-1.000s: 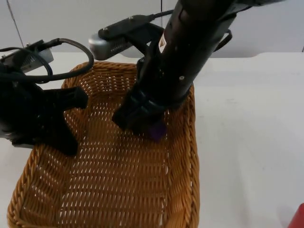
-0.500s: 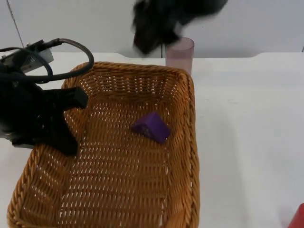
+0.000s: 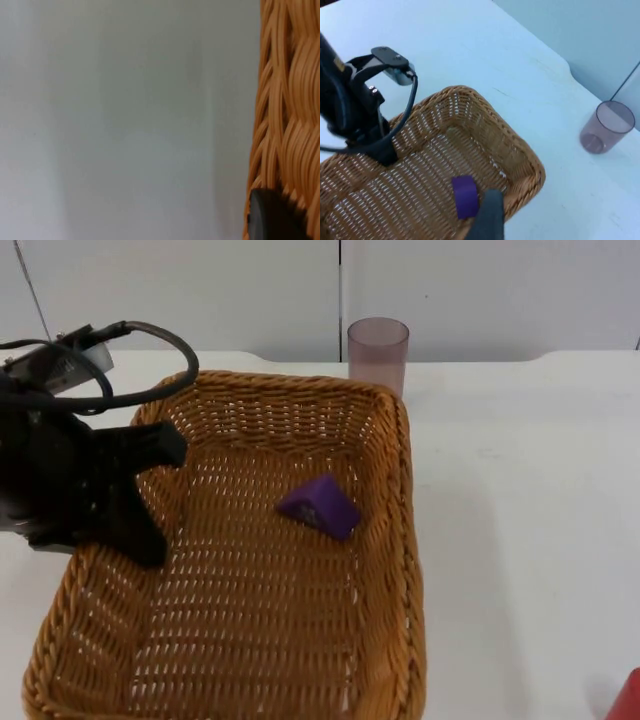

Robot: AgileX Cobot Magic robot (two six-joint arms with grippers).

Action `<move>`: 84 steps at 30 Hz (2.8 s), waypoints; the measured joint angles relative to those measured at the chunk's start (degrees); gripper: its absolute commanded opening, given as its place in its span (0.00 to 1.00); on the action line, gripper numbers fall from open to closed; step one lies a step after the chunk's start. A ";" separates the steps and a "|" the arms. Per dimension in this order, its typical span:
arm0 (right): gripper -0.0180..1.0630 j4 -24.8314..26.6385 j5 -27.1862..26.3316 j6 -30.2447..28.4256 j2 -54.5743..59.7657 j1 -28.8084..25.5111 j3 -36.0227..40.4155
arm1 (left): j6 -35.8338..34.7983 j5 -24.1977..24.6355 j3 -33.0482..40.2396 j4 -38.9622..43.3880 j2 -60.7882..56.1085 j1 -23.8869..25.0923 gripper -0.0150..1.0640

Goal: Pick up the basket with the left hand and place the triangular block into the basket with the right hand.

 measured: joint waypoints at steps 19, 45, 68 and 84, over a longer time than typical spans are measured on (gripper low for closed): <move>0.69 0.00 -3.87 6.41 -18.62 0.00 11.68 | -3.17 -0.42 -25.61 -2.90 24.03 -9.77 0.01; 0.69 -1.77 -3.84 7.43 -22.38 0.00 11.81 | -3.94 -0.52 -35.16 -3.57 36.23 -11.71 0.77; 0.69 -5.90 -3.61 7.67 -22.38 0.00 12.12 | -18.06 0.86 -30.73 20.74 7.45 -11.37 0.86; 0.69 -5.90 -9.22 13.01 -40.24 0.00 32.51 | -13.00 -7.21 2.23 20.77 -34.72 -11.37 0.86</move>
